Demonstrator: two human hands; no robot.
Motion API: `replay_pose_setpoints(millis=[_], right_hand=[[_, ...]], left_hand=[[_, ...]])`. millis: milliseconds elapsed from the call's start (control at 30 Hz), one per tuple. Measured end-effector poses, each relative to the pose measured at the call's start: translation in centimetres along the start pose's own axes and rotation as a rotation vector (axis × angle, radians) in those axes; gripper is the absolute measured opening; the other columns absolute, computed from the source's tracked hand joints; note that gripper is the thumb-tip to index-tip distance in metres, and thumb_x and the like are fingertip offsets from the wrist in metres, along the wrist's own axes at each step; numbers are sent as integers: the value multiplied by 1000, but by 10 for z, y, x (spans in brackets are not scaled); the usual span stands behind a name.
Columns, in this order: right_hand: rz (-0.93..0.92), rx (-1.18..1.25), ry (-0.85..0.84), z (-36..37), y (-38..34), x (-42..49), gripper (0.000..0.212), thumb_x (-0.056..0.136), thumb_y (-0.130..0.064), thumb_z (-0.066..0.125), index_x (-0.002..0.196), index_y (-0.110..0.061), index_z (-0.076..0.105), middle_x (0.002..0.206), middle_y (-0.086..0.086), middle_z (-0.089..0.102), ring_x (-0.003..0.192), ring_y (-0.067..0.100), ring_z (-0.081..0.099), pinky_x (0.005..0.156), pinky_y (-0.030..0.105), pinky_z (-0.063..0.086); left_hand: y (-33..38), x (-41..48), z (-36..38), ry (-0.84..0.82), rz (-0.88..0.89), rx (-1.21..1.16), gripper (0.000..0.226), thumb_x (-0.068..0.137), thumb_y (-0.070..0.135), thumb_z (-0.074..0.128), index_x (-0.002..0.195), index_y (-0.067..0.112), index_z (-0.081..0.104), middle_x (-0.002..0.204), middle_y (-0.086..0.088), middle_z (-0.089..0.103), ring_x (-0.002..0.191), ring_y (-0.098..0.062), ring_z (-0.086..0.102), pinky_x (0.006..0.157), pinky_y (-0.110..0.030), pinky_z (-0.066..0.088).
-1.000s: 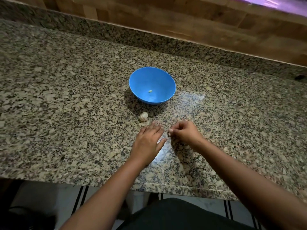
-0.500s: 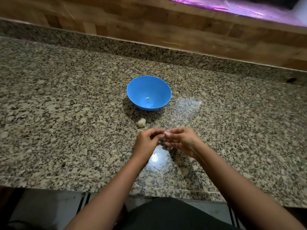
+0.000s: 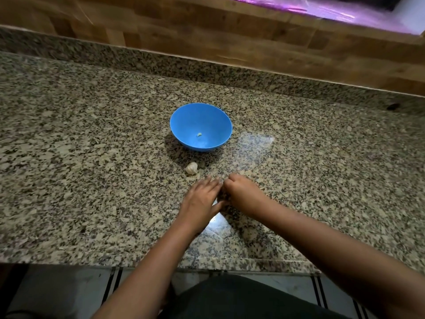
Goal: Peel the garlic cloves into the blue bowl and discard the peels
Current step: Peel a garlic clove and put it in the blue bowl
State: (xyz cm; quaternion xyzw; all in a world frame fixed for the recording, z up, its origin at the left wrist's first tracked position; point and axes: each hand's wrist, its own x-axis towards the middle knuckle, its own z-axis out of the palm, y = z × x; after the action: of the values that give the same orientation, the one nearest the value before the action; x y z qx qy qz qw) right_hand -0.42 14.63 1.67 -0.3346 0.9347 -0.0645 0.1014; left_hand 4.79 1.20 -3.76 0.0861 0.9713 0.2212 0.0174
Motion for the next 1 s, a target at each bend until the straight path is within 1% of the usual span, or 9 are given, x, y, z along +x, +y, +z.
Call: replay_pose_setpoints(millis=[167,267,400,467,533,633,733,833,1000], right_hand=[[39,61,71,10,0,-1,24,86,-15,61,103,1,60,100,14,57,94,26,52,76,28,37],[227,252,196,16,0,-2,7,79,-3,63,86,-4,62,85,5,55,82,23,55,67,25,40],[433,510,152,8,5,7,19,73,13,56,76,-5,63,78,10,64,73,25,63,67,39,56],[478,529,110,4,7,10,17,77,10,57,79,-5,65,77,8,65,69,18,61,61,30,54],[538,693,111,3,13,13,5,83,1,63,82,-3,66,73,4,64,64,13,59,57,22,50],[630,1356,160,3,11,3,9,86,1,60,91,7,62,70,12,61,56,17,59,54,28,54],[603,1809,197,8,0,-8,8,86,6,55,91,7,61,75,15,64,61,20,61,56,26,56],[580,1936,214,11,-5,-11,8,84,7,57,89,6,62,82,18,68,68,21,67,64,25,58],[561,1973,153,4,0,-17,8,86,6,55,86,7,63,76,17,67,62,20,67,66,30,60]], left_hand=[[1,0,1,15,3,-4,60,97,46,37,149,21,21,156,8,20,144,-7,7,114,-22,-3],[-1,2,2,38,11,19,60,97,49,35,148,20,24,156,7,21,144,-7,8,114,-22,-2],[0,1,4,46,7,9,62,95,51,36,148,21,25,155,7,21,144,-8,9,114,-23,-1],[2,1,3,53,14,-8,60,95,50,39,147,21,29,154,8,24,144,-9,13,114,-24,2],[2,4,2,99,-40,-172,49,94,43,47,137,20,46,144,8,42,138,-13,30,113,-28,16],[4,12,-10,239,-284,-728,15,89,25,62,102,20,69,102,4,69,100,-14,62,91,-31,50],[11,18,-17,232,-399,-969,9,85,17,67,80,25,66,81,9,68,81,-11,65,72,-21,52],[16,18,-18,263,-418,-1078,13,85,13,67,77,23,64,78,5,68,75,-9,64,67,-16,50],[14,16,-26,173,-340,-1137,5,86,10,65,83,13,62,82,-4,65,75,-12,61,63,-19,51]])
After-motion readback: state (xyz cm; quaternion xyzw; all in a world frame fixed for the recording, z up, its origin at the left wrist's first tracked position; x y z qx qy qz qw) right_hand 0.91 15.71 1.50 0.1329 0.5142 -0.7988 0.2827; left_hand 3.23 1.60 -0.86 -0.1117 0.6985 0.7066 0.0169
